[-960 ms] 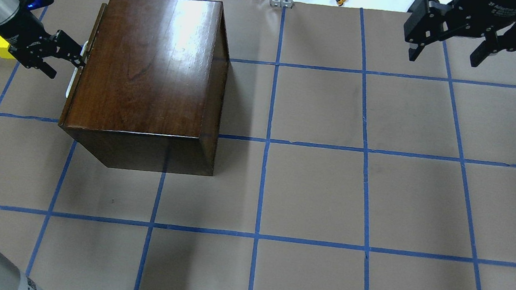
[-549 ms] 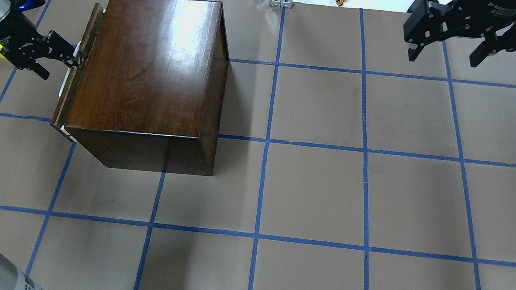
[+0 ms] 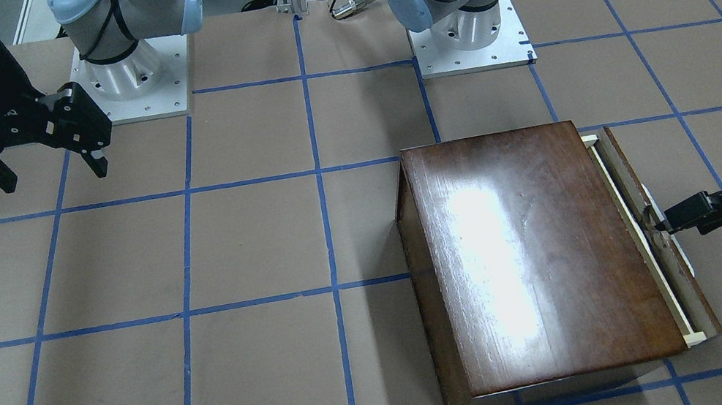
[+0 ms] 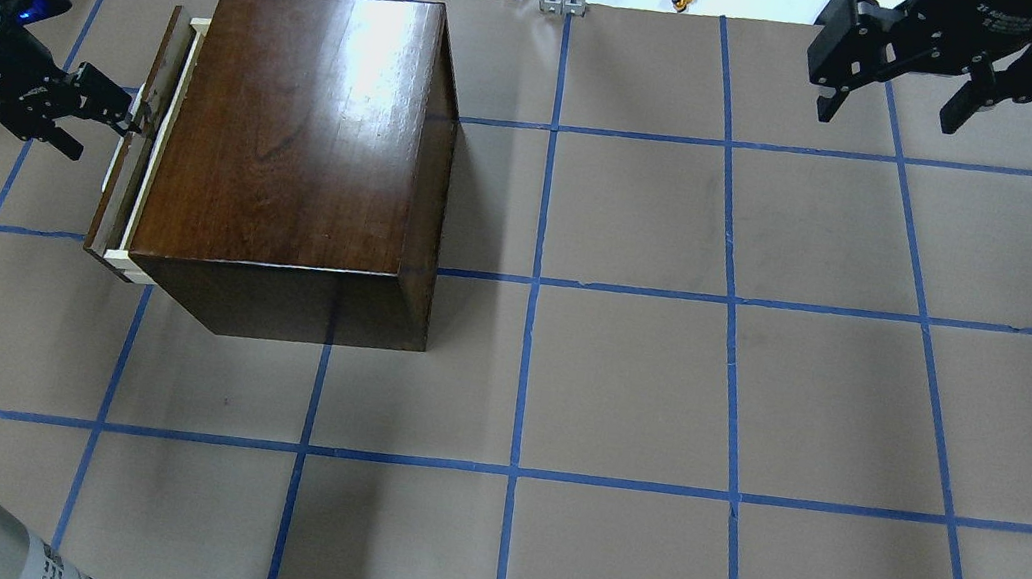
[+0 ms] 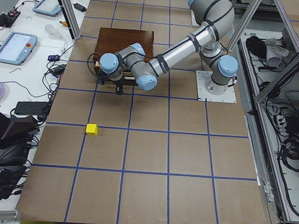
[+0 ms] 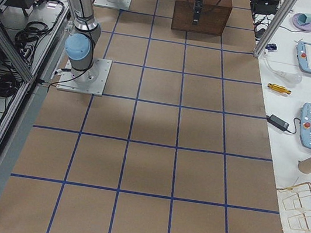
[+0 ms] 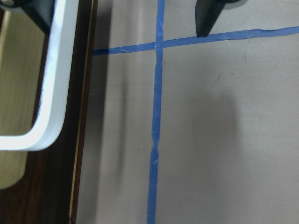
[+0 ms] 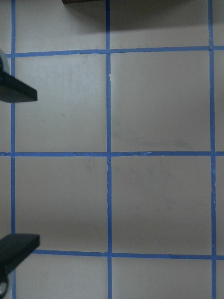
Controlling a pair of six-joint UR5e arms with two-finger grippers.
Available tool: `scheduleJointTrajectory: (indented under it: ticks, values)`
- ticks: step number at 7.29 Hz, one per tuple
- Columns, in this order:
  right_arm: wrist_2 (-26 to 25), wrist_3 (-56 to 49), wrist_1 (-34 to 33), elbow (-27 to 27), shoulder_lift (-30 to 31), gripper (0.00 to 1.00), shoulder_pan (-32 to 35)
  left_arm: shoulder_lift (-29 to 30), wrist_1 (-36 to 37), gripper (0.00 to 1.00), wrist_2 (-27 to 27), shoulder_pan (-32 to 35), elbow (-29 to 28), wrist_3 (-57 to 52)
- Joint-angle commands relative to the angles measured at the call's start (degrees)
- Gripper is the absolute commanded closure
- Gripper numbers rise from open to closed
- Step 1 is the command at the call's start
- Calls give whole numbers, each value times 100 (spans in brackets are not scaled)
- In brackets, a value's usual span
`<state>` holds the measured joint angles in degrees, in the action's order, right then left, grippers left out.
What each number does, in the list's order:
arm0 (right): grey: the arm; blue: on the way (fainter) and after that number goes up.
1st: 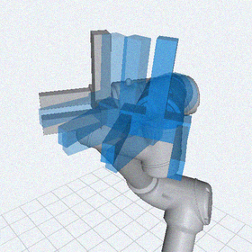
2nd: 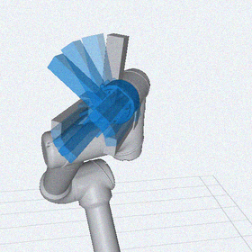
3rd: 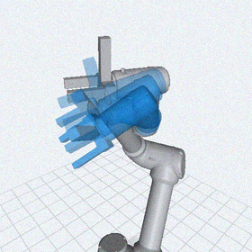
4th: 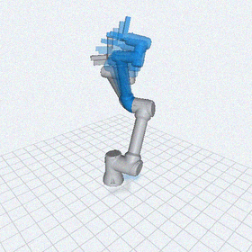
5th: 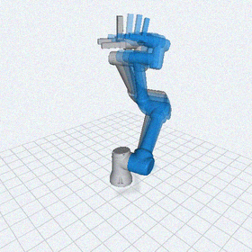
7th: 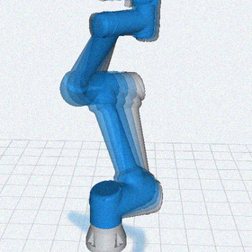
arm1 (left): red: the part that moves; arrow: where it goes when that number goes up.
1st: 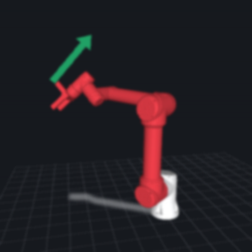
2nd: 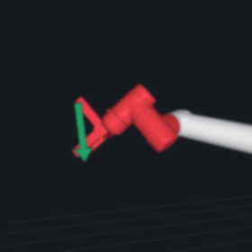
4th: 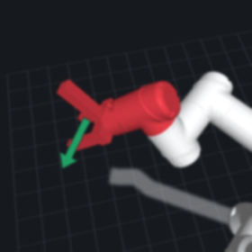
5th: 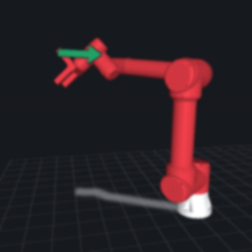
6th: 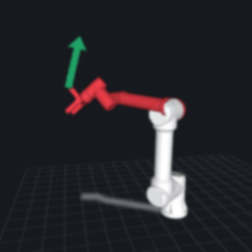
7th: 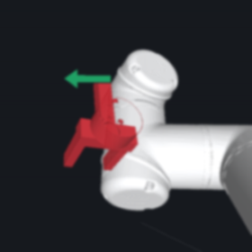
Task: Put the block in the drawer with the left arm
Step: 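Pull the drawer outward from the cabinet with the left gripper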
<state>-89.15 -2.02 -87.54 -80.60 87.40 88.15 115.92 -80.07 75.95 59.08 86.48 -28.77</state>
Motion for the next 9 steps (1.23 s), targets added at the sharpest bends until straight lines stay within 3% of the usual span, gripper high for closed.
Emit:
scheduleJointTrajectory:
  ticks: [1,9]
  values:
    - [-6,0,0,0,-3,0,-9,0,0,0,8,-98,-8,-23]
    - [-6,0,0,0,-3,0,0,44,-44,0,-19,-379,-17,-199]
